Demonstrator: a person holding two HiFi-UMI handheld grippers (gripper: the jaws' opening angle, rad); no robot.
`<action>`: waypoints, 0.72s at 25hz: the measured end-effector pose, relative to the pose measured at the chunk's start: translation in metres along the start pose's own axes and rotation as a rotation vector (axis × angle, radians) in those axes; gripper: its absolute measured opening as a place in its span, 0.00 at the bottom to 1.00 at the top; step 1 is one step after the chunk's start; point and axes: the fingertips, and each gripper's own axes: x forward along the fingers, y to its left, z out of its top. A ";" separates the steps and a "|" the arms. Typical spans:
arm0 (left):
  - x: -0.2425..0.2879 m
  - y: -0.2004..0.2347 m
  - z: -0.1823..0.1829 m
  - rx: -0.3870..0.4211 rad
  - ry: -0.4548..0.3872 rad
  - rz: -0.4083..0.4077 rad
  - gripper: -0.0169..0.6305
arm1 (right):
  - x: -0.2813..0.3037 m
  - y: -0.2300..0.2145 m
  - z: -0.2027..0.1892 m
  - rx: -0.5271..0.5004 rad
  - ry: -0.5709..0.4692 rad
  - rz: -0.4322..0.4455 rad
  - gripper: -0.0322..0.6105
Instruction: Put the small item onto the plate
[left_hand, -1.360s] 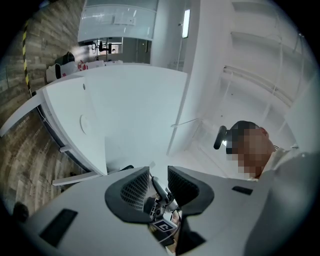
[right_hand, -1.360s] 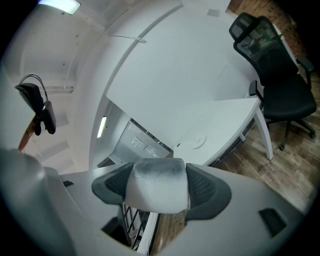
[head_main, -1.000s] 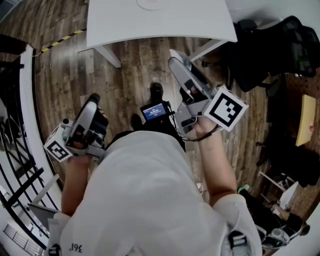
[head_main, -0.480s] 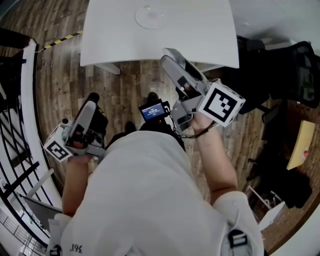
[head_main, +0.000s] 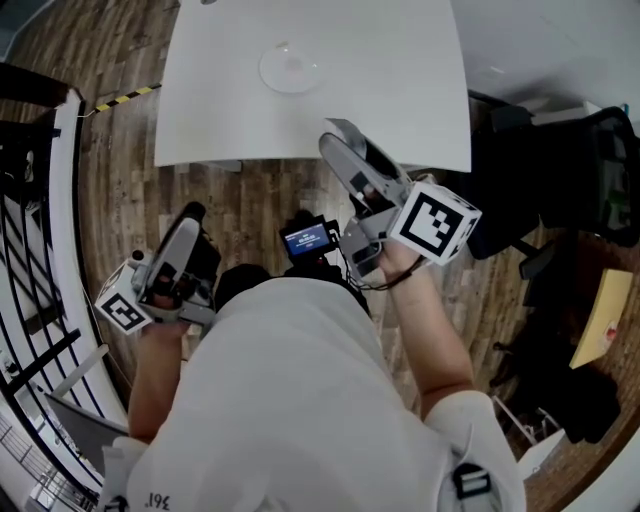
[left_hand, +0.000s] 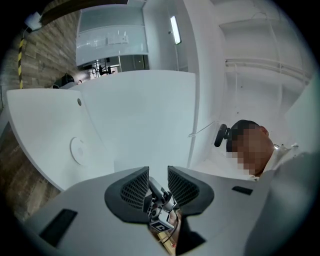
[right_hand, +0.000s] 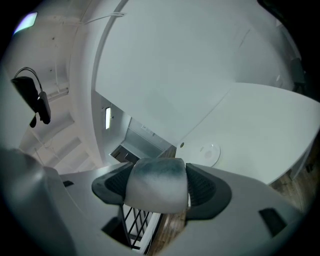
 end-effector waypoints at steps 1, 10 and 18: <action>0.002 0.002 0.000 0.004 0.002 0.004 0.19 | 0.002 -0.002 0.002 0.001 0.002 0.001 0.55; 0.007 0.018 0.013 -0.026 0.018 0.015 0.19 | 0.023 -0.009 0.004 0.007 0.024 -0.034 0.55; 0.000 0.036 0.037 -0.051 0.091 -0.006 0.19 | 0.049 -0.008 -0.007 -0.026 0.005 -0.093 0.55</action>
